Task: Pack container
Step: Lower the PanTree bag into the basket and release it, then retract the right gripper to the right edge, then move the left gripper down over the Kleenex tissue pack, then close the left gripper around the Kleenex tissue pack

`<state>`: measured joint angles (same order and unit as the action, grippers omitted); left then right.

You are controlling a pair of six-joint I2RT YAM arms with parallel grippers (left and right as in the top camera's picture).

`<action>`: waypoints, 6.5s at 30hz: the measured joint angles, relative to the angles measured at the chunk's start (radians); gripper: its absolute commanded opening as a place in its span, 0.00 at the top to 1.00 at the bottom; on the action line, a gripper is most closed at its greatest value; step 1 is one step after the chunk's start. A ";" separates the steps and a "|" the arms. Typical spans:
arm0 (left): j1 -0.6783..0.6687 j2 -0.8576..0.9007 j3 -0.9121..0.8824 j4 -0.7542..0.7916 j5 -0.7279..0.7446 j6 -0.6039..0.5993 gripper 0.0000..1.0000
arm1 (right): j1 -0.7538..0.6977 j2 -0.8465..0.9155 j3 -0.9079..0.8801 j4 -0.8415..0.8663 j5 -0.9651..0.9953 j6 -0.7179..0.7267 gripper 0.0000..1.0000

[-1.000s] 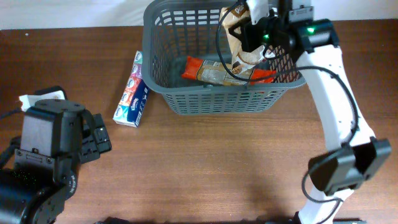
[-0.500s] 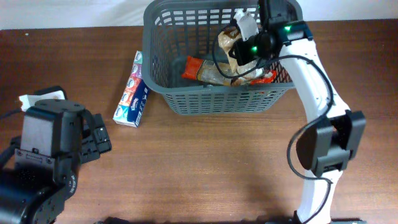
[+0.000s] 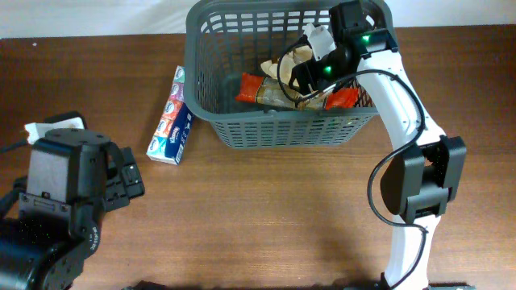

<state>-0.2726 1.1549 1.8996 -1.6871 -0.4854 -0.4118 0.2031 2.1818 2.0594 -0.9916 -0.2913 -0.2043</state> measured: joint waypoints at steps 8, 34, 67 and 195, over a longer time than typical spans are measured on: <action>0.000 0.000 0.000 0.000 0.000 0.000 0.00 | 0.000 0.000 0.245 -0.029 -0.012 0.045 0.01; 0.000 0.000 -0.001 0.000 0.000 0.000 0.00 | -0.390 -0.085 1.038 -0.601 0.407 0.327 0.01; 0.000 0.000 -0.001 0.000 0.000 0.000 0.00 | -0.697 -0.086 0.260 -0.586 0.456 0.598 0.01; 0.241 1.183 0.003 0.536 0.555 0.623 0.83 | -0.697 -0.086 0.259 -0.532 0.467 0.601 0.01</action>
<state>-0.0315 2.3379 1.9022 -1.1515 0.0700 0.2115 -0.4942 2.0960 2.3184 -1.5234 0.1761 0.3969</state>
